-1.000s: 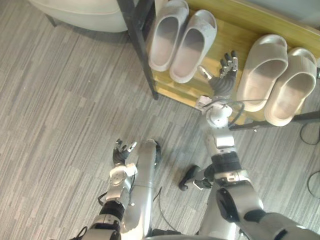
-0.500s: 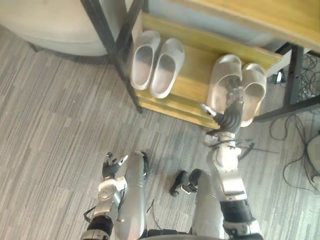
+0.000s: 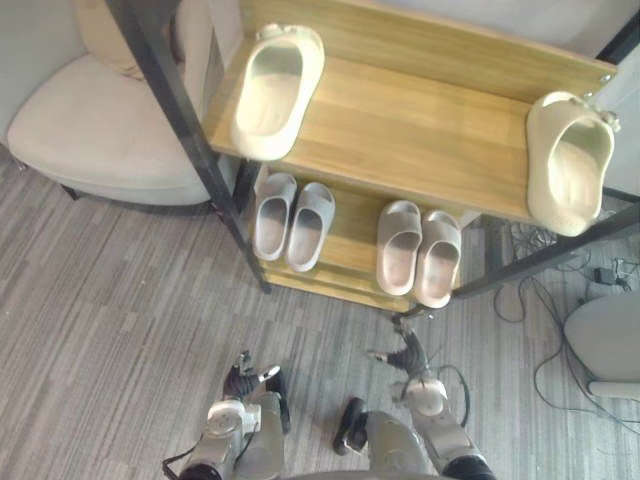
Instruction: Organize the slippers on the shoe rack
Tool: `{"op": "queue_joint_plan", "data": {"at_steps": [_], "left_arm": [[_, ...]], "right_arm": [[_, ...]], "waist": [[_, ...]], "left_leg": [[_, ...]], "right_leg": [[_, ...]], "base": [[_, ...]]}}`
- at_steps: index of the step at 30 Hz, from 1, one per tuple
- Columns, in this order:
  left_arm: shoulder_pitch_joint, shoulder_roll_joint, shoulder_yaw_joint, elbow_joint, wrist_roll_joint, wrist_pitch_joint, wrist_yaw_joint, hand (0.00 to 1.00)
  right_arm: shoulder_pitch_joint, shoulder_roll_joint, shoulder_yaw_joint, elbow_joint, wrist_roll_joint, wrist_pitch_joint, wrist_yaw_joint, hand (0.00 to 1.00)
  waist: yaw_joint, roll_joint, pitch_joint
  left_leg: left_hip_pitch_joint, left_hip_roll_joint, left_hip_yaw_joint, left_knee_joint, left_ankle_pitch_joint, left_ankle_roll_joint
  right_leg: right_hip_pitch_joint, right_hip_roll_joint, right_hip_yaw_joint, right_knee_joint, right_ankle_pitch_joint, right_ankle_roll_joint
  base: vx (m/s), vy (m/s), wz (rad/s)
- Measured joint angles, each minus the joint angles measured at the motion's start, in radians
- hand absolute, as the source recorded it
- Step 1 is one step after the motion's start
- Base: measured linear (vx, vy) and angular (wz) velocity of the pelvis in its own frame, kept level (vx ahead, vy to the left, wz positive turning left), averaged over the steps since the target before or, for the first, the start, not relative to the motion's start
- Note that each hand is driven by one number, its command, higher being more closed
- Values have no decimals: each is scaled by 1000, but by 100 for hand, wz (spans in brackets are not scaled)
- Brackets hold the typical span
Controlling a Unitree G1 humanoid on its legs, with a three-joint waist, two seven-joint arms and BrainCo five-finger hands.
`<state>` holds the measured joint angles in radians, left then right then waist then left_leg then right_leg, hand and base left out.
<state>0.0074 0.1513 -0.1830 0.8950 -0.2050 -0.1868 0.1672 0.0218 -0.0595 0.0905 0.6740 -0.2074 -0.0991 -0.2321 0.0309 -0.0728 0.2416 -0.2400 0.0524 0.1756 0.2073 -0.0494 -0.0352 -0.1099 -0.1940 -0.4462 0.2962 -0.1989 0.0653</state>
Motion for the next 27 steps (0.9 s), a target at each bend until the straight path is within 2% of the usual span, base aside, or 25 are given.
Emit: {"op": "queue_joint_plan", "data": {"at_steps": [5, 9, 12, 19, 23, 27], "left_arm": [[32, -13, -2, 11, 51, 5, -1, 0], [49, -13, -21, -6, 87, 5, 3, 0], [64, -12, -81, -82, 109, 5, 3, 0], [127, -8, -245, -451, 155, 1, -18, 0], [142, 0, -329, -683, 169, -15, -44, 0], [106, 15, -375, -864, 227, -45, -39, 0]], "right_arm": [[21, -12, -49, 147, -28, 8, 16, 0], [31, -11, -53, 190, -27, 10, 19, 0], [37, -10, -76, 212, -23, 10, 19, 0], [42, -9, -85, 250, 13, 10, 20, 0], [59, -7, -85, 256, 13, 9, 22, 0], [60, -9, -77, 261, 13, 8, 32, 0]], "waist": [[-6, 27, -50], [-17, 37, -72], [-21, 48, -89], [-22, 71, -115], [-22, 86, -130], [-22, 91, -134]], "left_leg": [[119, -15, -5, -182, 82, -12], [181, -18, -12, -266, 122, -21], [210, -20, -22, -306, 142, -19], [223, -26, -34, -310, 146, -14], [225, -26, -45, -311, 145, -13], [227, -18, -48, -311, 145, -13]], "right_leg": [[96, 32, -18, -136, 56, 5], [132, 43, -23, -162, 65, 3], [139, 46, -25, -169, 66, 4], [170, 55, -23, -212, 84, 7], [182, 61, -30, -230, 87, 5], [192, 75, -30, -251, 94, -3]], "base": [[47, -33, 4], [-4, -4, 1], [-23, -2, 5], [-16, 3, 2], [-2, -5, 5], [10, -27, -1]]}}
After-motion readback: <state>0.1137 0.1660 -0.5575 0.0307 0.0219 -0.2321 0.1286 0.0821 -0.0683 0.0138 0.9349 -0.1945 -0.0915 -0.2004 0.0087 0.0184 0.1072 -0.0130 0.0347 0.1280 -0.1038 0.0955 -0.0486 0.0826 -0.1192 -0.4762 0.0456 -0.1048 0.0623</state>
